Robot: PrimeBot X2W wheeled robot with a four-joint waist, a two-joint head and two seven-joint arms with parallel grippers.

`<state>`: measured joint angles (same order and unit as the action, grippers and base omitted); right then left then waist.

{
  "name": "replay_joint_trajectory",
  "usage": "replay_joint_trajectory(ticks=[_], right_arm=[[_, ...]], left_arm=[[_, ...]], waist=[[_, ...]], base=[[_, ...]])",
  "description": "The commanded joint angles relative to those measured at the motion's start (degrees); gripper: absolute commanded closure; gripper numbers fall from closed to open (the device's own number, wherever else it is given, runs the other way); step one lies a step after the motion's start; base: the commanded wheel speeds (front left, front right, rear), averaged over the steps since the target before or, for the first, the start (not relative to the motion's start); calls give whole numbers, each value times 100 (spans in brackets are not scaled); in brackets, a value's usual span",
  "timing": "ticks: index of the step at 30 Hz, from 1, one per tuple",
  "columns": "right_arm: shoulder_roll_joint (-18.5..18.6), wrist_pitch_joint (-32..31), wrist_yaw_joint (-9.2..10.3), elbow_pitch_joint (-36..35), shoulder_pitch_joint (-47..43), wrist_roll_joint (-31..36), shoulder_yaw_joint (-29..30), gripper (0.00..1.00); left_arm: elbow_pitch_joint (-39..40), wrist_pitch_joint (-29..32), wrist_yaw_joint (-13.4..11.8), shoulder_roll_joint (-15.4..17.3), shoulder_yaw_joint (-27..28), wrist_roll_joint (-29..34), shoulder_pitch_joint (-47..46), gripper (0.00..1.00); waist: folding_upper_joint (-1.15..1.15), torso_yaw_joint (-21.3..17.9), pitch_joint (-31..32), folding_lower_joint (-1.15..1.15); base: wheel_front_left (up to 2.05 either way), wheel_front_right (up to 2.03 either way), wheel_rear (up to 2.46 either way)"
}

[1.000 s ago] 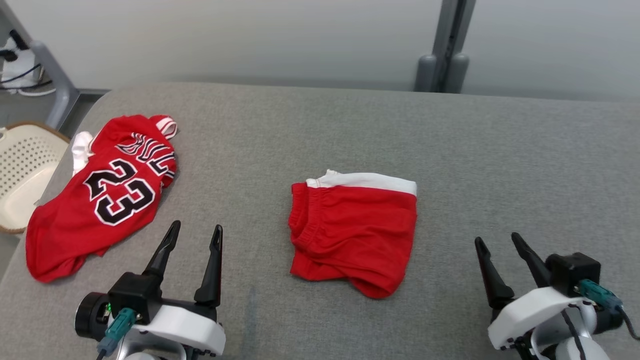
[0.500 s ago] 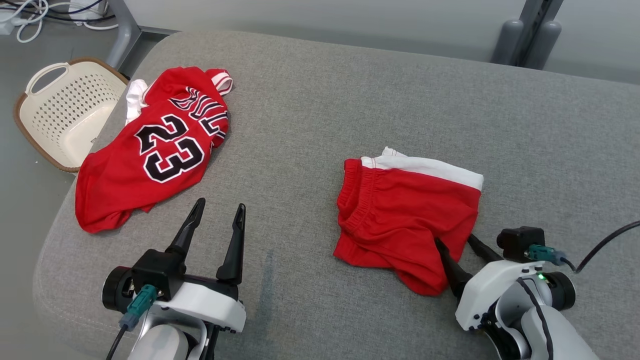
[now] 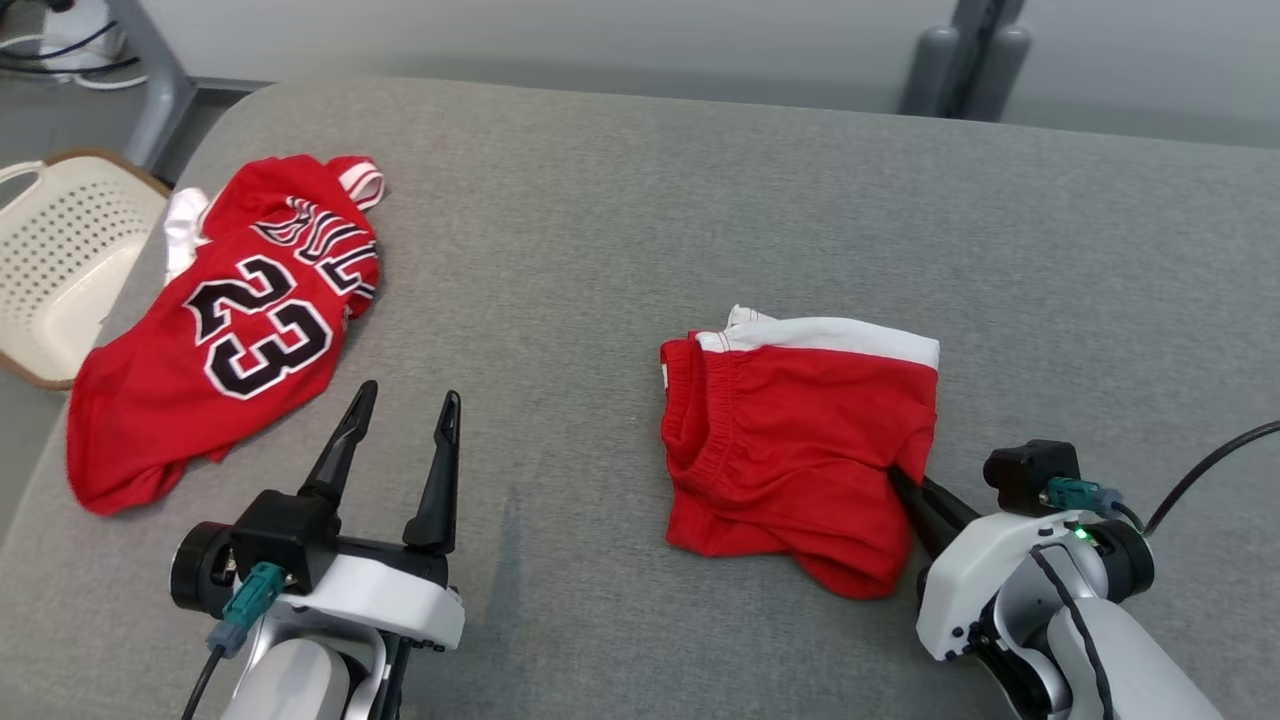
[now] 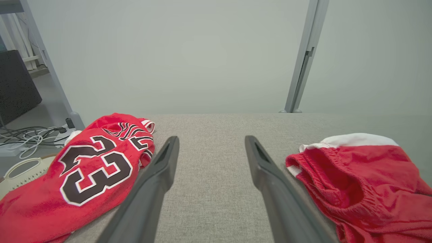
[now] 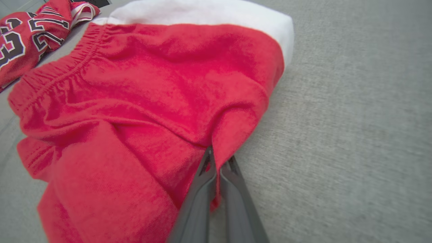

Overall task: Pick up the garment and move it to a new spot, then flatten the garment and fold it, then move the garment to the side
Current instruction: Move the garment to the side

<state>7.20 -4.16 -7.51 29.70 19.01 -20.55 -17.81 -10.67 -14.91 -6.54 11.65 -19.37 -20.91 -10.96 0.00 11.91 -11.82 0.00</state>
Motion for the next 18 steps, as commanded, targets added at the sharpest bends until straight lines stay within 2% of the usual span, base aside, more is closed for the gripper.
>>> replay_joint_trajectory(ticks=[1,12,18], right_arm=[[105,28,2,-44,-54,44,-4,100],[833,166,2,-422,459,56,-440,100],[1215,563,2,-83,1305,-3,-417,100]], left_arm=[[44,-32,17,33,30,49,-8,0],[779,124,7,383,92,228,-186,0],[1345,407,42,549,-19,418,-565,0]], waist=[[0,-299,15,0],[0,-1925,-414,0],[0,-2433,-991,0]], base=[[0,0,0],[0,0,0],[0,0,0]])
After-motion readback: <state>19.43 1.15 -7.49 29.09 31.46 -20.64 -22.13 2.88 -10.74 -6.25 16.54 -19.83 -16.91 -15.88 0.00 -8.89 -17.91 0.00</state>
